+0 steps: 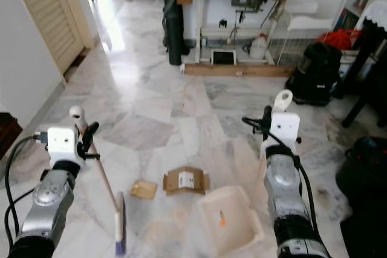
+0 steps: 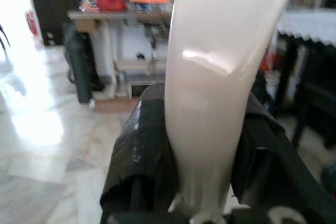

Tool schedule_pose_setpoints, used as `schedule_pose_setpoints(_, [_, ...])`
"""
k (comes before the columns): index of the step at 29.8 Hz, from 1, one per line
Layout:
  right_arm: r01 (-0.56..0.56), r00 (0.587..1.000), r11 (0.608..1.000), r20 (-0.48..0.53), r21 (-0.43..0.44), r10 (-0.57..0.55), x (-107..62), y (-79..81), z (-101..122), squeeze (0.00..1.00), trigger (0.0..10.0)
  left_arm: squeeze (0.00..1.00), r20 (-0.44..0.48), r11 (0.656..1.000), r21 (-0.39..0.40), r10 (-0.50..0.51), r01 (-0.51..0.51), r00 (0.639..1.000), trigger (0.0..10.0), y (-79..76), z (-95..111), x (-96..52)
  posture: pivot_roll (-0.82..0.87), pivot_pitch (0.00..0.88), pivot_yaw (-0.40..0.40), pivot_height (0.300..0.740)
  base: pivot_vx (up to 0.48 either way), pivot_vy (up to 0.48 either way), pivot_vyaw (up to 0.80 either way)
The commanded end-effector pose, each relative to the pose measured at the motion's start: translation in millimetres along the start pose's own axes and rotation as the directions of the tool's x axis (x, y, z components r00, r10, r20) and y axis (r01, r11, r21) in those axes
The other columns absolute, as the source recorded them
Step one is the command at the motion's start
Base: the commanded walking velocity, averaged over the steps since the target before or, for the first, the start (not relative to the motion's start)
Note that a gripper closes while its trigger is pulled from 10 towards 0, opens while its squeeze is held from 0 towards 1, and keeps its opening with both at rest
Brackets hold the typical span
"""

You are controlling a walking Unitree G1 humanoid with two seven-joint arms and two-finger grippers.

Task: Sweep floor

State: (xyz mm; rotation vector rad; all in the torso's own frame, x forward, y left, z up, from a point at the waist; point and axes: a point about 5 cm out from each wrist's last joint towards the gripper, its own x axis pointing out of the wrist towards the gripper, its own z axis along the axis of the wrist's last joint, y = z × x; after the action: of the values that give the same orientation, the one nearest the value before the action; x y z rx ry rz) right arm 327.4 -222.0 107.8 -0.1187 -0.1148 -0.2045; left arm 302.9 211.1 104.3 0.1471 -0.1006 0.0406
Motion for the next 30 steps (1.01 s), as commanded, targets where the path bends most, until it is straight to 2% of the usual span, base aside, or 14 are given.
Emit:
schedule_pose_setpoints(1, [0.002, 0.999, 1.000, 0.044, -0.007, -0.002, 5.6, -2.4, 10.8, 0.00, 10.0, 0.00, 0.035, 1.000, 0.012, -0.001, 0.000, 0.999, 10.0, 1.0, 8.0, 3.4, 0.06, 0.000, 0.024, 0.740, 0.000, -0.371, 0.00])
schedule_pose_setpoints(5, [0.001, 0.999, 1.000, 0.044, -0.007, -0.001, 5.4, -2.2, 10.5, 0.00, 10.0, 0.00, 0.034, 1.000, 0.012, 0.001, -0.001, 0.999, 10.0, 1.0, 7.7, 3.1, 0.06, 0.000, 0.024, 0.740, 0.000, -0.356, 0.00])
schedule_pose_setpoints(27, [-0.001, 0.999, 1.000, 0.037, 0.006, 0.001, 5.8, -0.8, 9.7, 0.00, 10.0, 0.00, 0.033, 1.000, 0.000, 0.000, 0.000, 0.999, 10.0, 0.7, 7.0, 3.4, 0.06, 0.000, 0.023, 0.740, 0.000, 0.000, 0.00])
schedule_pose_setpoints(30, [-0.001, 0.999, 1.000, 0.034, 0.007, 0.000, 6.2, -0.7, 9.4, 0.00, 10.0, 0.00, 0.032, 1.000, 0.000, 0.000, 0.000, 0.999, 10.0, 0.4, 6.6, 3.4, 0.06, 0.000, 0.022, 0.740, 0.252, 0.000, -0.80])
